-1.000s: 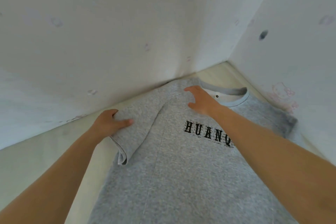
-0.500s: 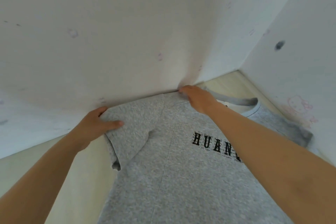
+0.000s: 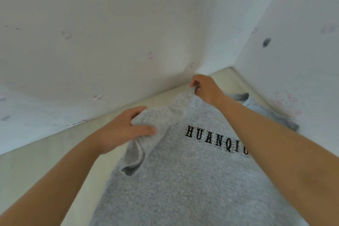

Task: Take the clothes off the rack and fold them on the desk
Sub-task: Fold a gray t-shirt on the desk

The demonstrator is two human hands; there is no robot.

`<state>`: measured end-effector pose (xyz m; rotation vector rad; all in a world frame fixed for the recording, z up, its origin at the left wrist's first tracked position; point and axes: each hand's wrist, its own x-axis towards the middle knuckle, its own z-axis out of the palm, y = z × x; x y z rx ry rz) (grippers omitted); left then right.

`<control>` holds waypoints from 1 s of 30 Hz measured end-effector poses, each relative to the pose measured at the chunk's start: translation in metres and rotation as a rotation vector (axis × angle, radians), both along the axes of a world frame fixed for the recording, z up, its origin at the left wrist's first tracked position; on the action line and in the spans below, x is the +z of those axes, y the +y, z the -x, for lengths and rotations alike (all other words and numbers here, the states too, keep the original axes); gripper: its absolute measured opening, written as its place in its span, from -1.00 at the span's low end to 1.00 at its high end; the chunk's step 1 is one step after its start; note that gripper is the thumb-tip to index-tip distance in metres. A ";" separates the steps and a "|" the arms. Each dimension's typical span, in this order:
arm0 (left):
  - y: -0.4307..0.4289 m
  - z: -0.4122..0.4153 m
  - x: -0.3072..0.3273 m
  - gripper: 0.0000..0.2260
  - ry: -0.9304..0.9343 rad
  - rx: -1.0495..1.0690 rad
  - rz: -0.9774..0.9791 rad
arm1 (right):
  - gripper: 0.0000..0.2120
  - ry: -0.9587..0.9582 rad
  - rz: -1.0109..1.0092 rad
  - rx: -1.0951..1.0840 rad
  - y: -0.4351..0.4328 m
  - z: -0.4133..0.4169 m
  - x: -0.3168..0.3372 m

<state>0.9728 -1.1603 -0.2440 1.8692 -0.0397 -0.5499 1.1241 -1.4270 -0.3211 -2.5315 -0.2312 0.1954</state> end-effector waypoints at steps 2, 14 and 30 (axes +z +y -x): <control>-0.037 0.014 0.000 -0.76 0.057 -0.166 0.080 | -0.70 0.011 -0.067 0.001 -0.024 0.015 0.004; -0.089 -0.019 -0.097 -0.73 -0.363 -0.244 -0.453 | -0.78 0.529 -0.128 -0.347 -0.078 0.205 -0.012; -0.176 -0.168 -0.106 -0.76 -0.868 -0.685 -1.140 | -0.82 0.502 -0.695 -0.744 -0.046 0.266 -0.027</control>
